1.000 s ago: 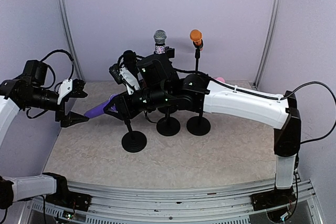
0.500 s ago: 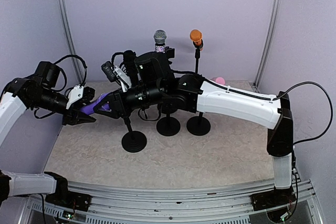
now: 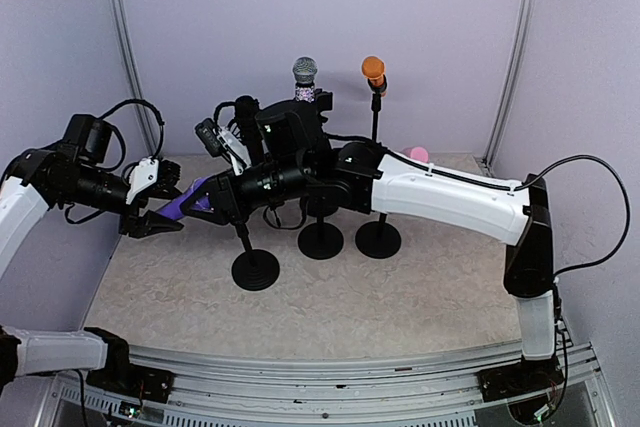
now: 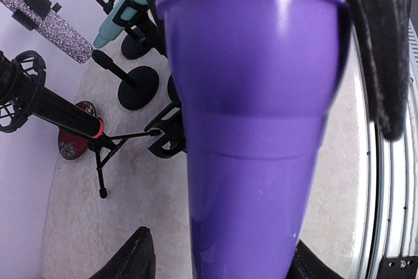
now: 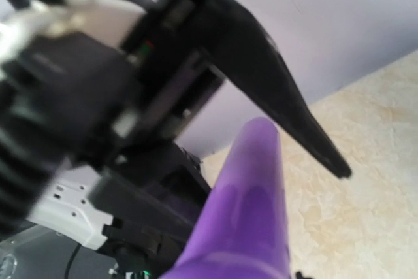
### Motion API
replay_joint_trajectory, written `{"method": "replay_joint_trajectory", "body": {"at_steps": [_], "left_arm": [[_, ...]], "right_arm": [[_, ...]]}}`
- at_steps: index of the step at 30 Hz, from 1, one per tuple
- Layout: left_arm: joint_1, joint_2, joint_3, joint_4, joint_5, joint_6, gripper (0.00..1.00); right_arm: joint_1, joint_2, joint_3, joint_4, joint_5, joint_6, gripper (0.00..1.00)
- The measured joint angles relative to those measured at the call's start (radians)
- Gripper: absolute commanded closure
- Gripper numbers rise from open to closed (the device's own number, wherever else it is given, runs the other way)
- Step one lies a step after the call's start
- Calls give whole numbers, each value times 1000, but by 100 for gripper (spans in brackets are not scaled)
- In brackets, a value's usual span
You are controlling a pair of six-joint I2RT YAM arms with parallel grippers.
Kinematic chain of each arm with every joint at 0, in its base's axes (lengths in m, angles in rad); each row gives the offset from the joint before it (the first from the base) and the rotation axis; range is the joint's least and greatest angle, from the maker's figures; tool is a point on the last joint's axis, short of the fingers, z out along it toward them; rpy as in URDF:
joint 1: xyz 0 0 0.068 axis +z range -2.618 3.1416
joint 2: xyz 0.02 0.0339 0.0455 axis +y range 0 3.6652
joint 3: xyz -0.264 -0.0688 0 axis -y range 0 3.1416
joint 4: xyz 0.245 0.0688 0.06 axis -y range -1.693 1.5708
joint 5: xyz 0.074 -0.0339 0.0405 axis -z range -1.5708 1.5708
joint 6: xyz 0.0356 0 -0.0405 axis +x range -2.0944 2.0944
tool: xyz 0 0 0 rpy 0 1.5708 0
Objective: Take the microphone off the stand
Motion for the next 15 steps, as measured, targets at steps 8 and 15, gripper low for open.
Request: {"method": "replay_joint_trajectory", "body": {"at_steps": [8,15], "left_arm": [[0,-6,-18,14,-18,3,70],[-9,-16,-58,47,-26,0,100]], "right_arm": [[-2,16,17,-26,34,-4,100],[-6,25,18,-31,26,-2,64]]}}
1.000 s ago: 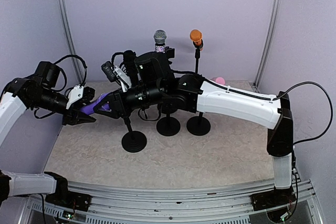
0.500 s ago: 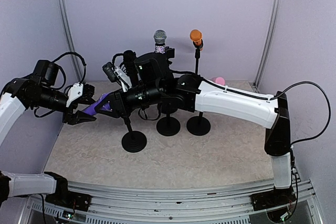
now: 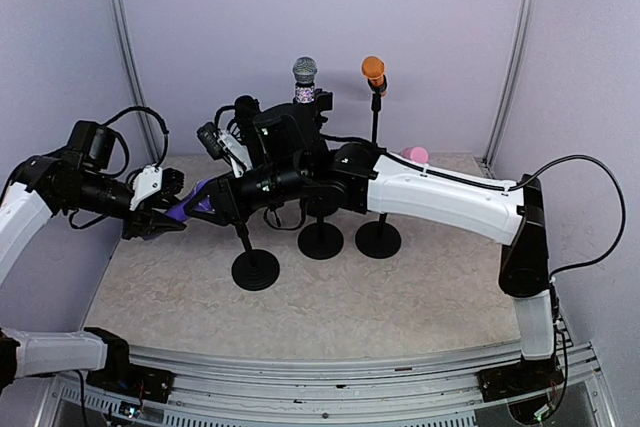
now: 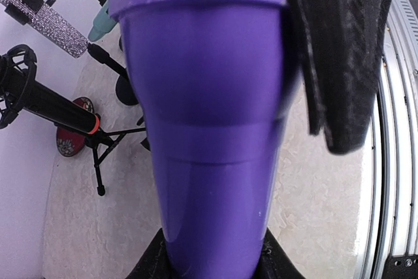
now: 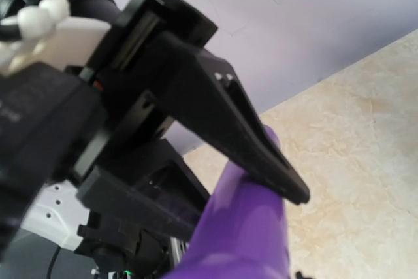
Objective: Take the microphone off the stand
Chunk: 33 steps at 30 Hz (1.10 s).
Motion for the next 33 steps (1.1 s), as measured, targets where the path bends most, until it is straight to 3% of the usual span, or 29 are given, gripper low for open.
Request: {"method": "replay_joint_trajectory", "body": {"at_steps": [2,6,8,17,24,33], "left_arm": [[-1,0,-5,7,-5,-4,100],[0,2,-19,49,-33,-29,100],[22,9,-32,75,-48,-35,100],[224,183,-159,283,-205,-109,100],[227,387,-310,572,-435,-215,100],[230,609,-312,824,-603,-275,100]], "right_arm": [[-1,2,0,0,0,2,37],[-4,2,0,4,22,6,10],[-5,-6,-12,11,50,4,5],[-6,-137,-182,12,298,-13,0],[-5,-113,-178,-8,489,-29,0],[-4,17,-119,-46,553,-78,2]]}}
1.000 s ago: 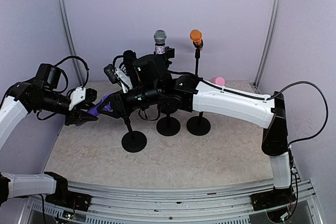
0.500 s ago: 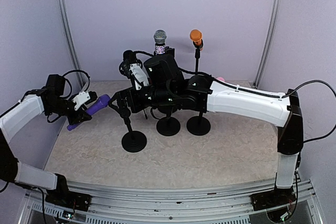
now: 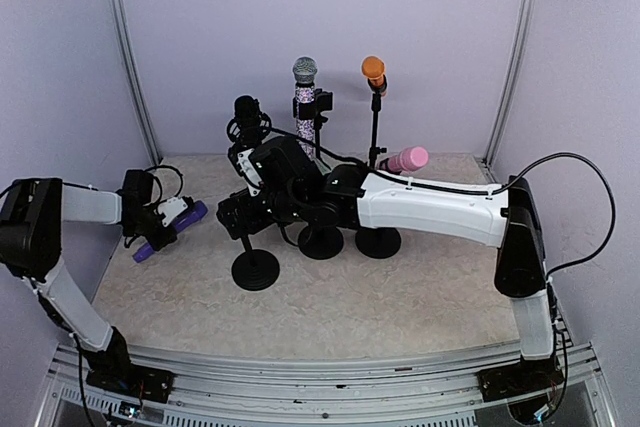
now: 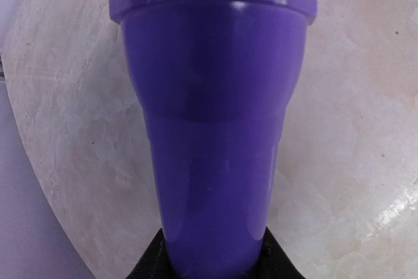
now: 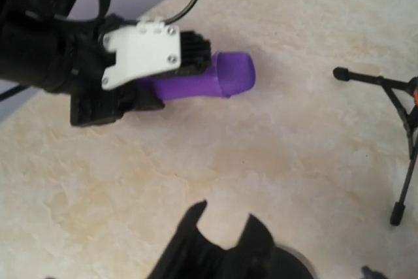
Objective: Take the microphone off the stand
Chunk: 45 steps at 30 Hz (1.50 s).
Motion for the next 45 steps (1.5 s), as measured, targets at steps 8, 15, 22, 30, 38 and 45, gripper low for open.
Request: {"method": "replay_joint_trajectory", "body": {"at_steps": [8,15,22,30,38,45], "left_arm": [[0,98,48,50,-52,-17,58],[0,108,72,35,-34,-39,28],[6,106,88,-14,-11,-38,27],[35,105,95,-46,6,-42,4],[34,35,231,-230,81,-102,1],[-43,-204,294,-356,140,-154,1]], "right_arm": [[-2,85,90,-17,-15,-29,12],[-3,130,117,-16,10,-63,25],[-9,174,141,-14,18,-71,59],[-9,174,140,-5,19,-72,90],[-8,141,108,-18,17,-72,100],[7,-94,-195,-7,28,-67,100]]}}
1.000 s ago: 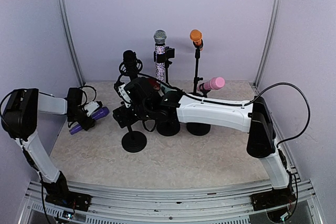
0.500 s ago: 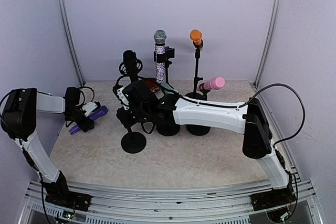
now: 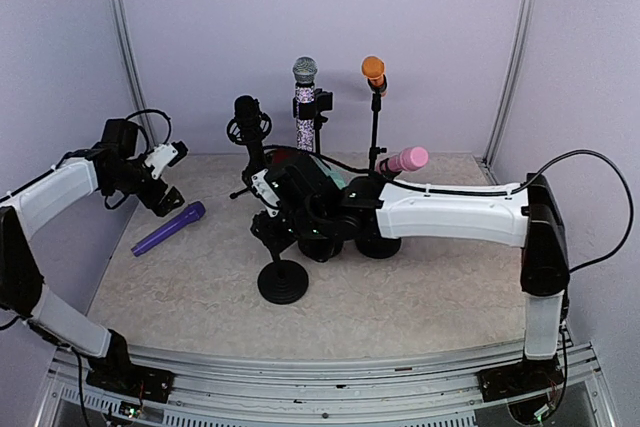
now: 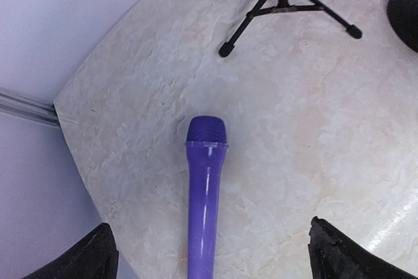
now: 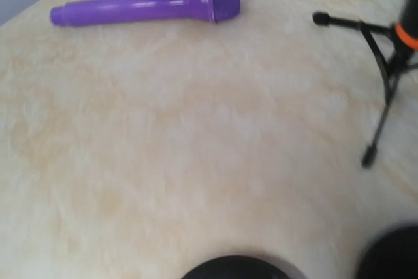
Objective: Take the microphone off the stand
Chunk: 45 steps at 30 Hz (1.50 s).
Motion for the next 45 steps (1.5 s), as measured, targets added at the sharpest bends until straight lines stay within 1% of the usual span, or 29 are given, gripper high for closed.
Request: {"method": "replay_joint_trajectory", "body": {"at_steps": [5,9,11,13,17,22,26,31,37,41,45], "left_arm": [[-66,-97,0,-92,12,-24,1],[-87,-142,0,-161,42,-45,1],[-97,-159,0,-182,49,-51,1],[-111,-165,0,-198,54,-53,1],[-124,-164,1,-230,77,-53,1],[-124,-165,3,-254,132,-60,1],[-125,-165,3,-254,156,-68,1],[-125,-165,3,-254,162,-68,1],[-125,-165,3,-282,183,-66,1],[-126,-166,2,-294,196,-66,1],[-126,-172,1,-294,203,-66,1]], "right_arm": [[19,-253,-277,23,16,27,100],[25,-483,-493,32,43,53,100],[22,-588,-573,24,59,68,100],[8,-662,-621,8,79,82,100],[-42,-745,-687,-13,115,97,100],[-151,-858,-801,-64,127,102,100],[-241,-935,-842,-111,131,99,100],[-340,-985,-853,-117,120,81,100],[-577,-981,-888,-60,69,19,100],[-735,-905,-891,22,18,-33,100],[-843,-754,-829,102,-32,-79,100]]}}
